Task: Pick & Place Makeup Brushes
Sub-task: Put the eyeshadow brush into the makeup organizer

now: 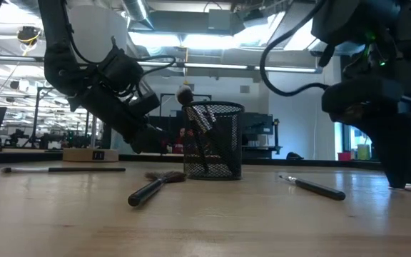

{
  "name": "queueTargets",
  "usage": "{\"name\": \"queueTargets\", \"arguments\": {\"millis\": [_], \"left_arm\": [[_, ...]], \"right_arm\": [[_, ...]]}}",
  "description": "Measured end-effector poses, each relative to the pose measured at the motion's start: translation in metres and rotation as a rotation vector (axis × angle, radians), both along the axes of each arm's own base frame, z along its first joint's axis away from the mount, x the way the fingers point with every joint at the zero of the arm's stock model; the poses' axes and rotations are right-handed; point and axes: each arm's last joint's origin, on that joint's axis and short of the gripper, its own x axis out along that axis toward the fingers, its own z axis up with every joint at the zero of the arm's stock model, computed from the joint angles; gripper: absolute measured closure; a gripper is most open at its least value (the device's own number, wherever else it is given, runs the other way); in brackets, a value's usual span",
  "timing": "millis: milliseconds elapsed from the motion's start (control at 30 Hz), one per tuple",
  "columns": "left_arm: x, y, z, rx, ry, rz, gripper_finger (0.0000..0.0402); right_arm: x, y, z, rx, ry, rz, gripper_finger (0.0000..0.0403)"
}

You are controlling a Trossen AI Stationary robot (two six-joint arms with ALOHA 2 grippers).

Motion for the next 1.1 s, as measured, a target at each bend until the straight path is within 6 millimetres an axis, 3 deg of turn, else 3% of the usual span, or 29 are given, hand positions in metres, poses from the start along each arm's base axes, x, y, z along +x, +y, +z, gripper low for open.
{"name": "queueTargets", "arguments": {"millis": [400, 667, 933, 1100], "left_arm": [[0.000, 0.000, 0.000, -0.005, -0.002, -0.006, 0.0313], [0.000, 0.000, -0.001, -0.009, 0.008, -0.006, 0.0313], [0.000, -0.001, -0.001, -0.010, 0.009, -0.006, 0.0313], [-0.001, 0.000, -0.001, -0.010, 0.010, -0.006, 0.0313]], "right_arm": [[0.006, -0.004, 0.001, -0.004, -0.040, 0.048, 0.0391], [0.009, -0.013, 0.005, -0.031, -0.083, 0.084, 0.0394], [0.006, -0.026, 0.037, -0.102, -0.180, 0.074, 0.0401], [0.000, -0.034, 0.038, -0.124, -0.132, 0.056, 0.0389]]}}
